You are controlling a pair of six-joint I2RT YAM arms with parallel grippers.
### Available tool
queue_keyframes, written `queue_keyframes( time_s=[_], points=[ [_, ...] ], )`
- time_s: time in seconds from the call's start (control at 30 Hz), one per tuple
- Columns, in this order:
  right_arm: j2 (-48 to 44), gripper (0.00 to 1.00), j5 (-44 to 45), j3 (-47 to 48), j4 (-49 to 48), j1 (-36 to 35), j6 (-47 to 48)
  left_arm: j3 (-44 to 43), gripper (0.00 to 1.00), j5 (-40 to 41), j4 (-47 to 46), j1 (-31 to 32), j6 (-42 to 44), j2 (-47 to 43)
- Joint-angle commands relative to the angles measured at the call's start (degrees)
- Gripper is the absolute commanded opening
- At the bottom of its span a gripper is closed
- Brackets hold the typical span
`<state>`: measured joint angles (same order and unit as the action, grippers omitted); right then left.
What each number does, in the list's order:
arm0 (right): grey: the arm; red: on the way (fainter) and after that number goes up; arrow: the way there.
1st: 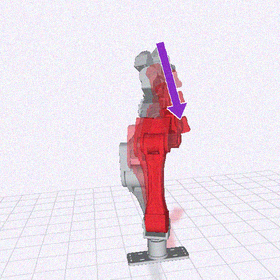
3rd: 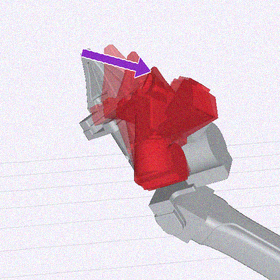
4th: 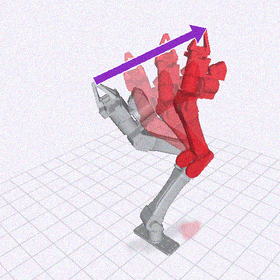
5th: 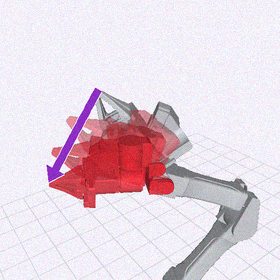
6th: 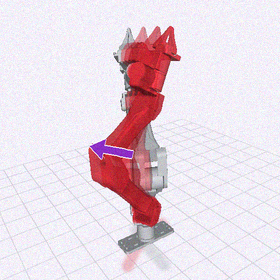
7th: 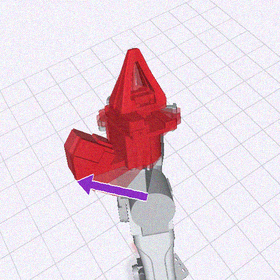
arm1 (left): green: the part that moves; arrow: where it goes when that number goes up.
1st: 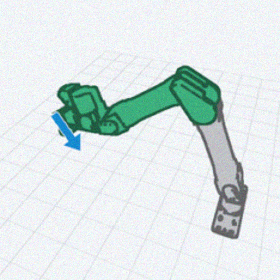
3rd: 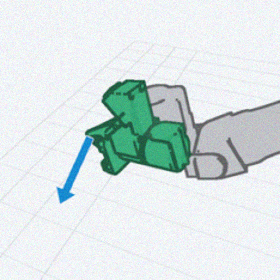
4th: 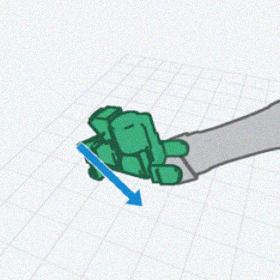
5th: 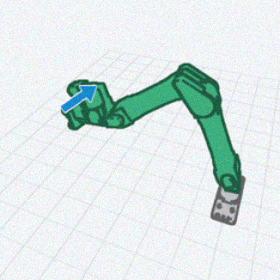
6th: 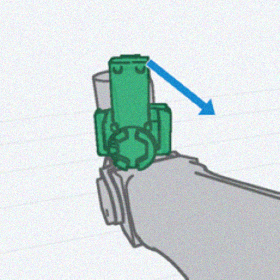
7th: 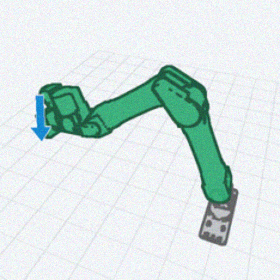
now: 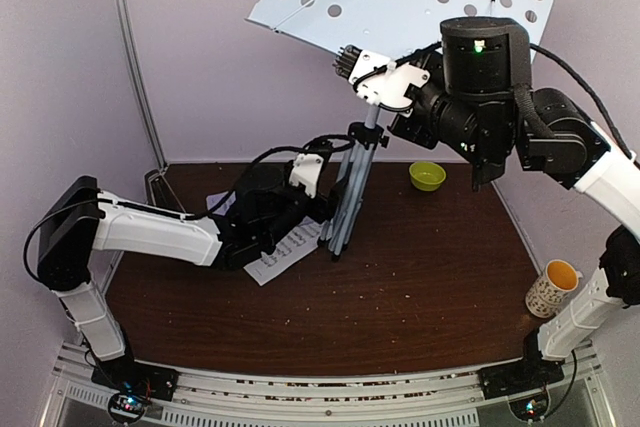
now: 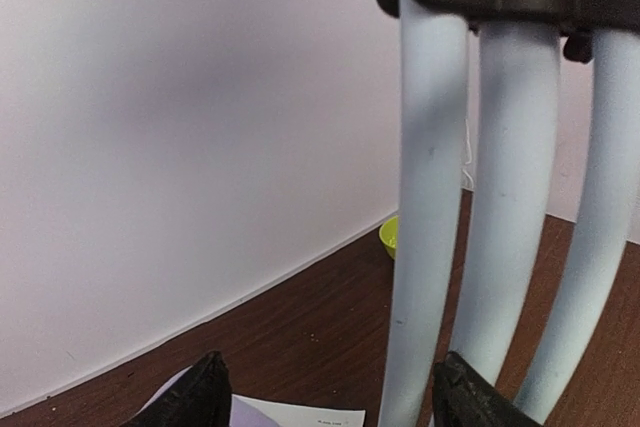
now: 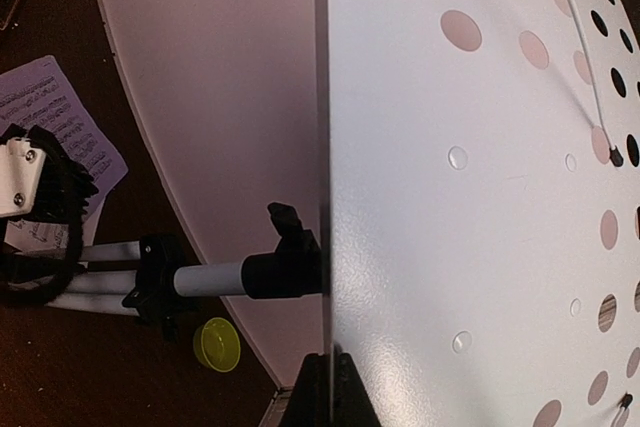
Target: Set up the instrument practice props
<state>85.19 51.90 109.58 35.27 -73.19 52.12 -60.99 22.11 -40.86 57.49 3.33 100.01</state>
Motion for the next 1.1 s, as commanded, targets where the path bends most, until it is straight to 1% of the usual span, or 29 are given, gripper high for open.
queue_keyframes(
  time_s=[0.0, 0.3, 0.47, 0.83, 0.93, 1.0, 1.07],
  points=[
    [-3.35, 0.0, 6.34, 3.1, -17.05, -1.0, 1.83, -3.79, 0.68, 3.97, -3.22, 0.41, 0.75, 1.5],
    [-3.09, 0.0, 6.59, 2.9, -18.19, -2.2, 2.22, -8.45, 0.58, 8.27, -1.86, 0.85, 1.36, 4.05],
    [-3.4, 0.0, 6.93, 2.45, -18.55, -2.53, 2.2, -10.9, 0.49, 7.42, -1.0, 1.33, 1.57, 5.48],
    [-6.09, 0.0, 8.39, 0.55, -22.54, -2.66, 6.27, -7.92, 0.2, 2.27, -1.6, 2.29, 7.28, 5.53],
    [-6.6, 0.0, 8.54, 0.07, -22.95, -2.67, 7.46, -7.56, 0.14, 0.43, -0.77, 2.27, 10.49, 5.84],
    [-6.68, 0.0, 8.84, 0.02, -23.03, -2.68, 8.28, -7.41, 0.05, 0.43, -0.27, 2.32, 12.4, 6.05],
    [-6.7, 0.0, 9.0, 0.03, -23.51, -2.7, 9.46, -6.99, 0.01, -0.19, 0.12, 2.27, 14.17, 6.22]
  ],
)
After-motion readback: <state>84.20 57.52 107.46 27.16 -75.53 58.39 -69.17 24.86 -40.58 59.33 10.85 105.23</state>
